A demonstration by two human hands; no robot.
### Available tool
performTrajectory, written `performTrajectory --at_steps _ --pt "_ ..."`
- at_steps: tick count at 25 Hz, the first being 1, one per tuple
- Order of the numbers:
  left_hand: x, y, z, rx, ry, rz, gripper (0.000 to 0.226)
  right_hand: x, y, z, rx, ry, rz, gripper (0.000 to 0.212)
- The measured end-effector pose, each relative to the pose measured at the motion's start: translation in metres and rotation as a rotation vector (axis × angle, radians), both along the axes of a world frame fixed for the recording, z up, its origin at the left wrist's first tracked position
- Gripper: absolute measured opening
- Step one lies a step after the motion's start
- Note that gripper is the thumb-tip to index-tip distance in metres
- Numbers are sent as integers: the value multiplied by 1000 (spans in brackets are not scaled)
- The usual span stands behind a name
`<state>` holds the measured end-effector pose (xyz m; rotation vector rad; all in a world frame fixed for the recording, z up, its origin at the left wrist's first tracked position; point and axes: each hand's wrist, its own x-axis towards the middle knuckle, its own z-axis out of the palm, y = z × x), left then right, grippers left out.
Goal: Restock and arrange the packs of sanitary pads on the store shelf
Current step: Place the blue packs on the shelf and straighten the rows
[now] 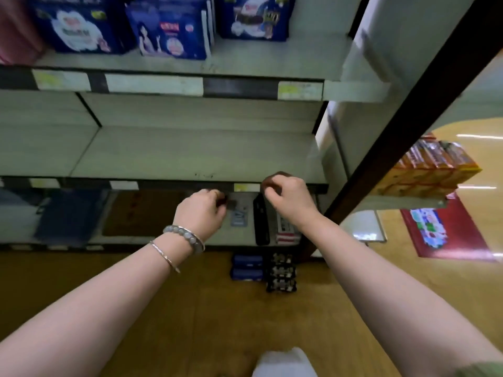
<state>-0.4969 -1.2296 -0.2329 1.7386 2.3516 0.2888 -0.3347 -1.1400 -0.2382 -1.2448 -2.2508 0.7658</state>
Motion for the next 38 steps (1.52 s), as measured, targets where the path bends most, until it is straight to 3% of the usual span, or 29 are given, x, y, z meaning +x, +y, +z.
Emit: performTrajectory --at_steps 10,17,21,24,27,32,38 --pt "13 19 -129 -141 -207 200 39 15 27 -139 -208 -29 106 21" --pt "9 12 -272 -132 -310 196 42 15 26 -296 -310 -215 133 20" --pt "-3 3 -349 -137 -307 164 49 -2 20 -376 -296 -211 108 21" --pt "-13 -4 -407 -180 -282 163 36 -12 17 -445 -321 -265 86 19" --pt "-24 -6 -466 -193 -276 158 39 -14 23 -524 -388 -362 71 10" --pt "-34 2 -551 -169 -262 153 40 -15 32 -639 -395 -639 108 65" --pt "-37 8 -617 -198 -277 165 41 -27 33 -731 -264 -886 290 75"
